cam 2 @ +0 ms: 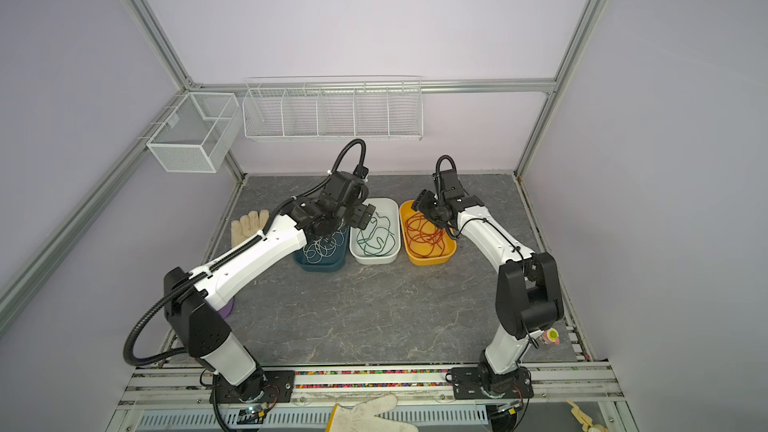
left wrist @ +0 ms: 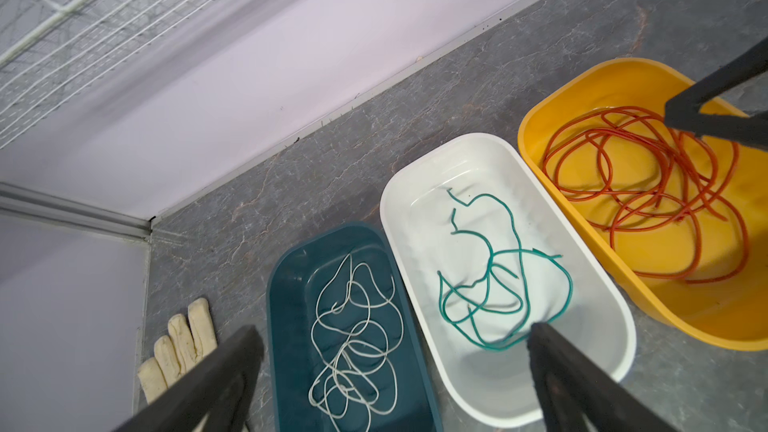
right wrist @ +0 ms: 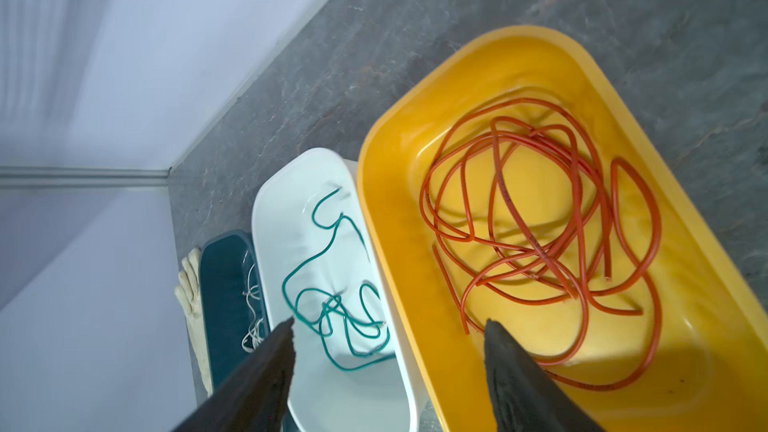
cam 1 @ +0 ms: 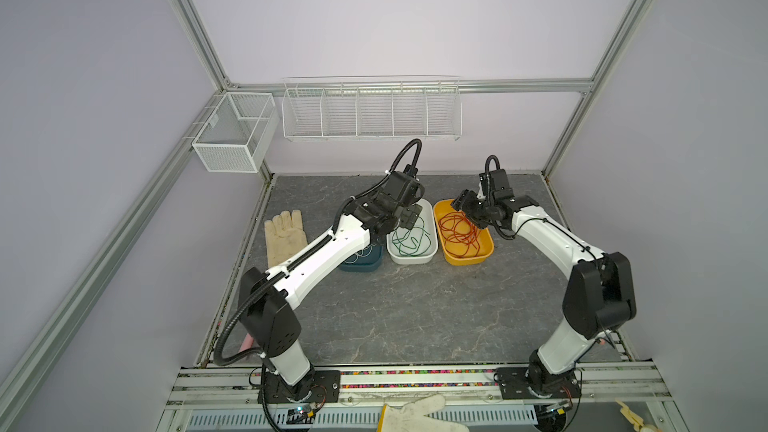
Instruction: Untangle the cables
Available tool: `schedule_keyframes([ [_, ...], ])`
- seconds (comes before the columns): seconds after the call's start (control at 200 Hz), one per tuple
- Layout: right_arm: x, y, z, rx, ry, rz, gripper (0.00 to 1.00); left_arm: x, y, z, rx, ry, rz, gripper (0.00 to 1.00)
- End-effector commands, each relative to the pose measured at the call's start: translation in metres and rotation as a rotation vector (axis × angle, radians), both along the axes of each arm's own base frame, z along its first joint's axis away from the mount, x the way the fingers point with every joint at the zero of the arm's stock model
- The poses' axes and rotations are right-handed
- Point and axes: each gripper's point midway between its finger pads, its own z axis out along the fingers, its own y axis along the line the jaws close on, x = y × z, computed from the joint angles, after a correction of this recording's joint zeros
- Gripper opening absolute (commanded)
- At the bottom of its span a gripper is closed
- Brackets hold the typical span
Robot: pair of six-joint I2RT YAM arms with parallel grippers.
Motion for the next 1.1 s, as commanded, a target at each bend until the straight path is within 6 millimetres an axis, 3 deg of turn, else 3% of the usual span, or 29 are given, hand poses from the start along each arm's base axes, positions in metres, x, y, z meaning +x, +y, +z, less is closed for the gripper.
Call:
schedule_keyframes([
  [0.0,-0.019,-0.010,0.031,-0.110,-0.095,0.089,0.87,-0.019,0.014,0.014,-0.095,-0.018,0.018,0.99],
  [0.035,-0.024,-0.014,0.040,-0.141,-0.131,0.107,0.99,-0.025,0.021,0.020,-0.124,-0.036,0.028,0.99],
  [0.05,-0.027,-0.015,0.044,-0.154,-0.147,0.115,0.91,-0.028,0.024,0.022,-0.137,-0.046,0.031,0.99],
  [0.065,-0.030,-0.017,0.047,-0.167,-0.164,0.121,0.89,-0.031,0.028,0.024,-0.146,-0.057,0.036,0.99],
  [0.19,-0.053,-0.046,0.070,-0.299,-0.292,0.103,0.89,-0.048,0.066,0.033,-0.217,-0.172,0.114,0.99],
  [0.295,-0.072,-0.074,0.082,-0.400,-0.396,0.039,0.89,-0.055,0.106,0.023,-0.261,-0.203,0.231,0.99],
  [0.495,-0.103,-0.116,0.067,-0.610,-0.457,-0.016,0.89,-0.062,0.175,-0.021,-0.342,-0.182,0.430,0.99],
  [0.505,-0.106,-0.119,0.058,-0.624,-0.439,-0.021,0.89,-0.062,0.178,-0.024,-0.343,-0.183,0.439,0.99],
  [0.565,-0.113,-0.134,0.051,-0.662,-0.437,-0.087,0.89,-0.062,0.192,-0.036,-0.345,-0.196,0.475,0.99],
  [0.7,-0.120,-0.160,0.035,-0.790,-0.409,-0.174,0.89,-0.061,0.213,-0.065,-0.307,-0.227,0.520,0.99],
  [0.79,-0.119,-0.163,0.025,-0.860,-0.362,-0.131,0.89,-0.060,0.218,-0.078,-0.297,-0.202,0.537,0.99],
  [0.95,-0.121,-0.170,0.015,-0.858,-0.391,-0.171,0.89,-0.057,0.224,-0.086,-0.264,-0.216,0.550,0.99],
  [1.094,-0.124,-0.170,0.017,-0.825,-0.421,-0.176,0.89,-0.059,0.225,-0.081,-0.286,-0.243,0.541,0.99],
])
